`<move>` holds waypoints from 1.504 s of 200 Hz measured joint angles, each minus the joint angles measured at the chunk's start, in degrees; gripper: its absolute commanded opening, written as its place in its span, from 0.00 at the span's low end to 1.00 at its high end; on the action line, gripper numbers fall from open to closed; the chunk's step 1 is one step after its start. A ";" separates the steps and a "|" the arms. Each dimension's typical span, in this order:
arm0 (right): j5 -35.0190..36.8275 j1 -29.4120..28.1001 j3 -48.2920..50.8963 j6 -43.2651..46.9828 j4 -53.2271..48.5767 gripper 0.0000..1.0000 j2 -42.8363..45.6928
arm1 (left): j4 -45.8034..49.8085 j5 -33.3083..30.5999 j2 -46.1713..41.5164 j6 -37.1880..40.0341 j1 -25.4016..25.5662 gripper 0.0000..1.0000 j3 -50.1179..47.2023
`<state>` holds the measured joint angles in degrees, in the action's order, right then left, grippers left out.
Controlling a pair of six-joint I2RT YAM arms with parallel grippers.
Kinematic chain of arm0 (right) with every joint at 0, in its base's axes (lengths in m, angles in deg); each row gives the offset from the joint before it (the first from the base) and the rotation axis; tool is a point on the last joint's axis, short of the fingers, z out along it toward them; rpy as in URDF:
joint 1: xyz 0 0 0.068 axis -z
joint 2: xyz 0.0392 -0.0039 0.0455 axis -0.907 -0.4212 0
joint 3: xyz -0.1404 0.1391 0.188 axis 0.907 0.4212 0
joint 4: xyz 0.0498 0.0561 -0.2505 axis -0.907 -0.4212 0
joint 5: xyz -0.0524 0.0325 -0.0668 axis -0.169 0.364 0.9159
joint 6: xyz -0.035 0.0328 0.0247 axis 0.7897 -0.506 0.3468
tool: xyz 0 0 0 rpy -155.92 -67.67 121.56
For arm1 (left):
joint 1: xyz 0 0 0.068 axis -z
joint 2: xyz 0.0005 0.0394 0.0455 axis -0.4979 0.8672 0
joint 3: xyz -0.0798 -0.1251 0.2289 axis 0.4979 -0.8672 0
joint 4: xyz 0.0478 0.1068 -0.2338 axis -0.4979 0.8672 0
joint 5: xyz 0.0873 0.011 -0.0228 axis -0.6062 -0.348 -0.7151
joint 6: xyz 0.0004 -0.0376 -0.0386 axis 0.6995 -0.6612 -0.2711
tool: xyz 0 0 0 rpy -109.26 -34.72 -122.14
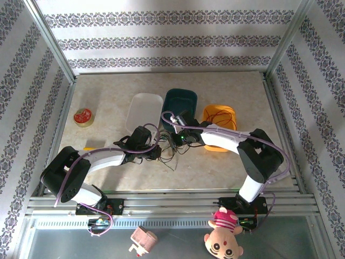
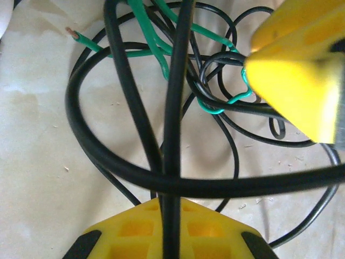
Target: Untangle the cables
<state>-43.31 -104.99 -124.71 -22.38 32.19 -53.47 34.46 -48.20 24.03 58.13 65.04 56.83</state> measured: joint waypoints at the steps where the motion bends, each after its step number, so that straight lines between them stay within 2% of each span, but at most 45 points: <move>1: 0.00 -0.02 -0.11 -0.02 0.02 0.28 -0.11 | 0.02 0.00 0.00 0.00 0.00 0.00 0.02; 38: 0.22 -0.02 -2.14 0.94 -0.17 0.39 -1.90 | 0.00 0.02 0.00 0.02 0.00 0.00 -0.02; 79: 1.11 -0.02 -3.74 1.86 -0.42 0.41 -5.25 | 0.00 0.22 0.00 0.02 0.00 0.00 -0.26; 90: 1.60 -0.13 -4.20 2.05 -0.63 0.33 -6.03 | 0.00 0.26 0.00 0.02 0.00 0.00 -0.42; 104: 1.95 -0.13 -4.70 2.78 -0.70 0.14 -6.86 | 0.02 0.31 0.00 0.02 0.00 0.00 -0.63; 113: 2.32 -0.13 -4.74 2.49 -0.83 0.06 -6.97 | 0.02 0.26 0.00 0.02 0.00 0.00 -0.66; 125: 3.02 -0.13 -4.63 2.60 -0.68 0.00 -6.82 | 0.02 0.20 0.00 0.02 0.00 0.00 -0.66; 135: 3.61 -0.15 -4.13 2.69 -0.13 0.00 -6.25 | 0.02 -0.13 0.00 0.00 0.00 0.00 -0.66; 172: 5.16 -0.24 2.84 1.70 0.74 0.00 4.55 | 1.11 -4.42 0.28 -0.02 0.00 0.00 -0.46; 197: 3.28 0.55 7.21 0.37 1.88 0.00 13.57 | 1.42 -6.47 1.75 -0.02 0.11 0.00 0.96; 226: -0.63 5.40 12.48 -1.90 2.08 0.00 22.43 | 1.46 -8.15 2.86 -0.52 0.11 0.00 1.99; 265: -5.07 10.43 17.84 -3.72 0.20 0.00 31.36 | -0.81 -6.78 3.89 -2.01 0.24 0.00 3.76; 301: -6.80 13.25 19.74 -4.42 -1.44 0.00 36.02 | -0.55 -6.64 4.72 -2.38 0.13 0.00 4.15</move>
<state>-50.11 -91.75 -104.98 -26.80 30.74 -17.45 33.91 -54.84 28.75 55.75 65.17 60.99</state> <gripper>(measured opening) 0.050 0.060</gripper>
